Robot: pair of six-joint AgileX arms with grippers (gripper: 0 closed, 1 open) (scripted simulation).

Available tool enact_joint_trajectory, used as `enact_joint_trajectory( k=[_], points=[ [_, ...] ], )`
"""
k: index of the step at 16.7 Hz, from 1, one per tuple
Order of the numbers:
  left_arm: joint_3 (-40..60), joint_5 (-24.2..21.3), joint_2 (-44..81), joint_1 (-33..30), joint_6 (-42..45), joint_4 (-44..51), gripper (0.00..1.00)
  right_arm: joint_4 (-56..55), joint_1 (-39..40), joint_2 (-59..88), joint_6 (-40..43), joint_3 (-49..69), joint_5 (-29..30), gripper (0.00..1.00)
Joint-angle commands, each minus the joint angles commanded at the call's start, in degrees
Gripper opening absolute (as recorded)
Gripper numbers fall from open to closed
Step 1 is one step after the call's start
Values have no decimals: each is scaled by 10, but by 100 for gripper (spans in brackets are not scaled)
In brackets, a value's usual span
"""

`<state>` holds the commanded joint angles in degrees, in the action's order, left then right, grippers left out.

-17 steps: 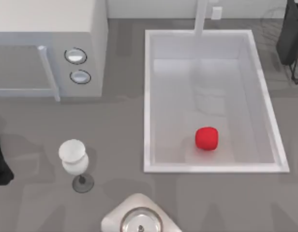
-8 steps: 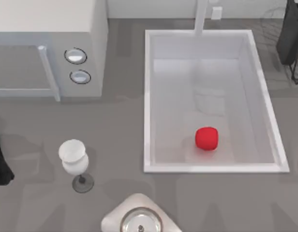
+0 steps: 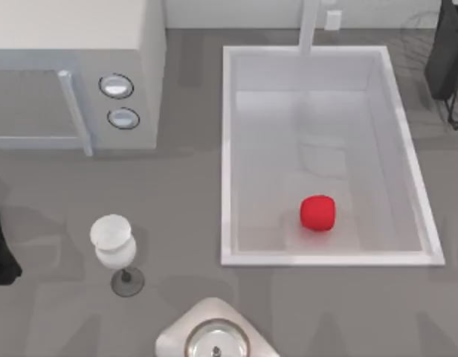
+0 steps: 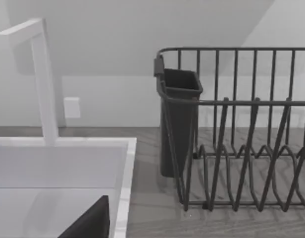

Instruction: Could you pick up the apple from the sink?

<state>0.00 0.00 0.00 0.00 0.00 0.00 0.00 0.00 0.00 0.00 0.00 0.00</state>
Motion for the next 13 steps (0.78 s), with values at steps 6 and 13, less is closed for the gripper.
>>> enact_joint_trajectory(
  k=[6,13],
  points=[
    [0,0,0,0,0,0,100,29,11,55,-11,46,0,100],
    [0,0,0,0,0,0,100,171,67,333,-67,277,0,100]
  ],
)
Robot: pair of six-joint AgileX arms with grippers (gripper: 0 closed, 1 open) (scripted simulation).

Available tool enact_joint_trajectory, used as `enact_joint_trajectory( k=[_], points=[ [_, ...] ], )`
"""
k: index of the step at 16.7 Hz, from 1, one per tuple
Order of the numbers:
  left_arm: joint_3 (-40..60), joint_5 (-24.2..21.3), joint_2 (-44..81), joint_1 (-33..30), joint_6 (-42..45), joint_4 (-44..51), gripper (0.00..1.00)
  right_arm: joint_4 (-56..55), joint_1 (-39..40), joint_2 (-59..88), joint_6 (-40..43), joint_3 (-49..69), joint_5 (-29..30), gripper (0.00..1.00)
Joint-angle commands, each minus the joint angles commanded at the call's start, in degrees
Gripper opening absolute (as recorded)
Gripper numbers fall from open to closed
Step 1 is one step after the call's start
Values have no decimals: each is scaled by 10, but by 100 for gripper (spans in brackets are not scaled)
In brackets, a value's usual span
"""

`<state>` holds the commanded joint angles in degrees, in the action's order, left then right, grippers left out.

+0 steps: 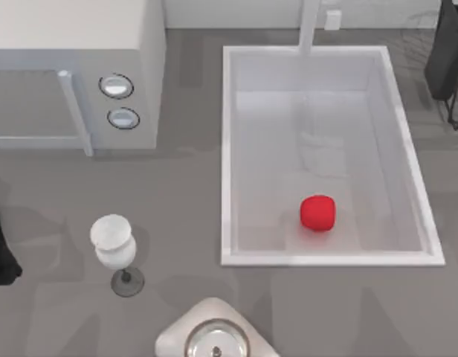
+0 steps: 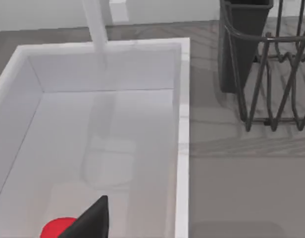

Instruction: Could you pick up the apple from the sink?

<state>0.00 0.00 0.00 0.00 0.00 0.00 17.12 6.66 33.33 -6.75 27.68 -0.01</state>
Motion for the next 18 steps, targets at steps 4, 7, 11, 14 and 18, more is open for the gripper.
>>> enact_joint_trajectory(
  k=[4,7,11,14,18],
  points=[
    [0,0,0,0,0,0,100,112,43,220,-45,182,0,100],
    [0,0,0,0,0,0,100,201,78,394,-81,326,1,100],
    [0,0,0,0,0,0,100,315,121,617,-127,511,1,100],
    [0,0,0,0,0,0,100,391,150,764,-157,634,2,100],
    [0,0,0,0,0,0,100,466,179,913,-188,756,2,100]
  ],
)
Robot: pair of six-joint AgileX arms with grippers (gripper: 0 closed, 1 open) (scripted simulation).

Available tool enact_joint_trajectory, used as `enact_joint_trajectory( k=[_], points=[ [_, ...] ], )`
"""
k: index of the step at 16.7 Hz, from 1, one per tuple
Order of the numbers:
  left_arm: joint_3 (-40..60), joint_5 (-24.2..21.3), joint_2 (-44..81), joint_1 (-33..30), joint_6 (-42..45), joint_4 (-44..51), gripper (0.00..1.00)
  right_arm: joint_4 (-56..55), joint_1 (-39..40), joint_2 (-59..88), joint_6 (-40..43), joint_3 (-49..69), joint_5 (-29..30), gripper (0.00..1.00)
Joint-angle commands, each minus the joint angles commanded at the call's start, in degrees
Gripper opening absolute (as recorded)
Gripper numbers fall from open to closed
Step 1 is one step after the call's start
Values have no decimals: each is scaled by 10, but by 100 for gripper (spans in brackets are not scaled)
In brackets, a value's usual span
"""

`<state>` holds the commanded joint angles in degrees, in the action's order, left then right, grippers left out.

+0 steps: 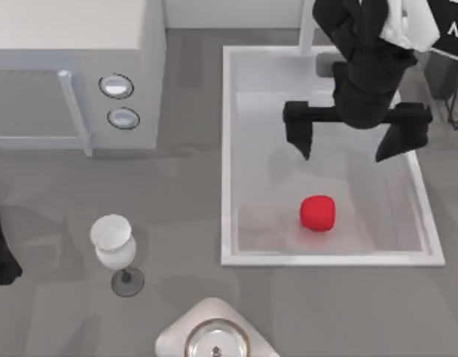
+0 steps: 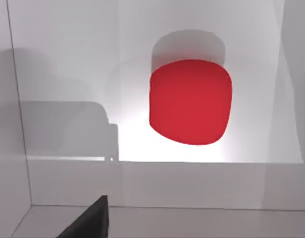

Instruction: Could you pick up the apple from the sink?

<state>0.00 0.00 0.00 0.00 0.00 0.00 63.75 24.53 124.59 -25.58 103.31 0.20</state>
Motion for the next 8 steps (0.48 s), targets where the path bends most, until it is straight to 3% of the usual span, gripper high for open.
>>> enact_joint_trajectory(
  k=[8],
  points=[
    [0,0,0,0,0,0,100,37,14,73,-15,60,0,100]
  ],
)
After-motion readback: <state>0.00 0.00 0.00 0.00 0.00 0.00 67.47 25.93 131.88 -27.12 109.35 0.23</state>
